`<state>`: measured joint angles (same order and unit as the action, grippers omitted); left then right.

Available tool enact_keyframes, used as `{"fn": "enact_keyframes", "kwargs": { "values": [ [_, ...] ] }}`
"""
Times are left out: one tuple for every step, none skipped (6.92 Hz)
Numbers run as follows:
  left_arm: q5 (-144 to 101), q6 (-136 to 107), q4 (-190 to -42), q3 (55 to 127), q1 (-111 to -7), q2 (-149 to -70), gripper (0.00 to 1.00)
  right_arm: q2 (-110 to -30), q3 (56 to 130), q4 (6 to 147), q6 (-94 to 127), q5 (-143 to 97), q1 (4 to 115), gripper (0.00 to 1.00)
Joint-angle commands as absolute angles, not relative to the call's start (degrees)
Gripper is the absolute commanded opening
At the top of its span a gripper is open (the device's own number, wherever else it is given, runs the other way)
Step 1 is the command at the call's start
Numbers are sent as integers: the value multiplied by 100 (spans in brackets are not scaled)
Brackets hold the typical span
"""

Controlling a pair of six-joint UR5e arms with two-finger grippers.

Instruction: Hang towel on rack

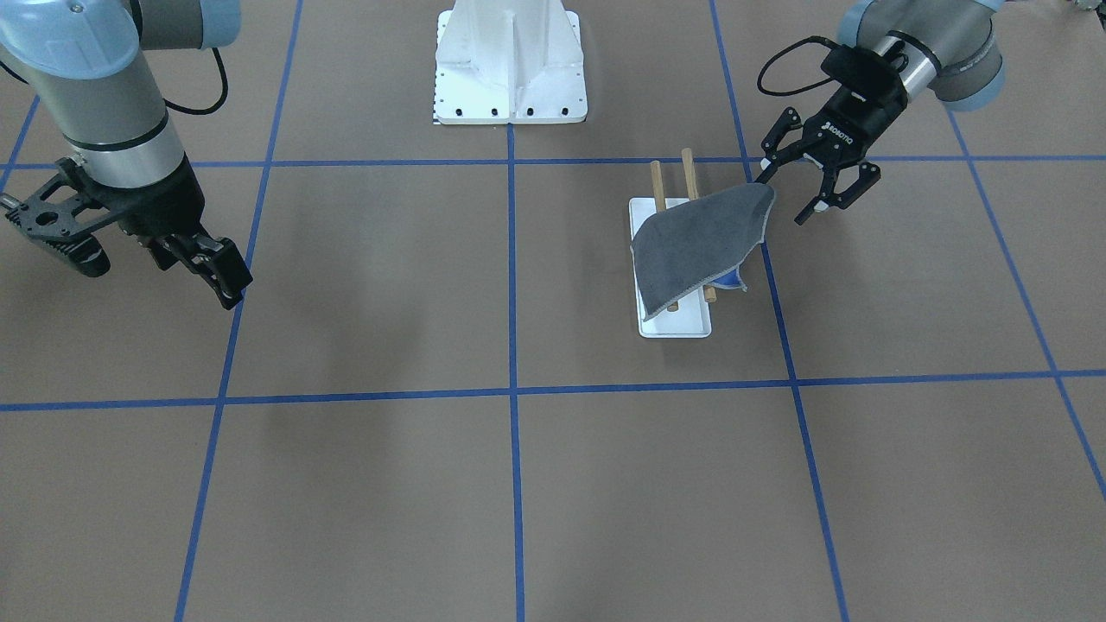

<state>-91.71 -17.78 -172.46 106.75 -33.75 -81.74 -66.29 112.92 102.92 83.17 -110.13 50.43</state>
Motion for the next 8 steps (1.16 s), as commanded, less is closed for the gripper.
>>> {"fn": "enact_keyframes", "kwargs": {
  "values": [
    [-9193, -1749, -17279, 10600, -3375, -8113, 98, -6636, 11285, 10301, 8315, -11013, 5054, 100],
    [-9219, -1749, -17653, 10382, -3392, -7973, 98, -6627, 11285, 10301, 8314, -11013, 5062, 100],
    [-9220, -1801, -17866, 10328, -3401, -7859, 98, -6627, 11285, 10309, 8306, -11013, 5071, 100],
    [-9176, -1863, -17790, 10379, -3419, -7857, 98, -6636, 11285, 10292, 8288, -11013, 5080, 100],
    [-9176, -2516, -17746, 10371, -3602, -7823, 98, -6636, 11233, 10283, 8131, -11013, 5106, 100],
    [-9245, -3323, -17528, 10328, -3969, -7761, 98, -6636, 11128, 10283, 7825, -11013, 5193, 100],
    [-9255, -3688, -16742, 10492, -4251, -7769, 98, -6627, 11040, 10283, 7570, -11013, 5325, 100],
    [-9342, -4039, -16212, 10512, -4541, -7857, 98, -6627, 10996, 10283, 7332, -11013, 5448, 100]
  ]
}}
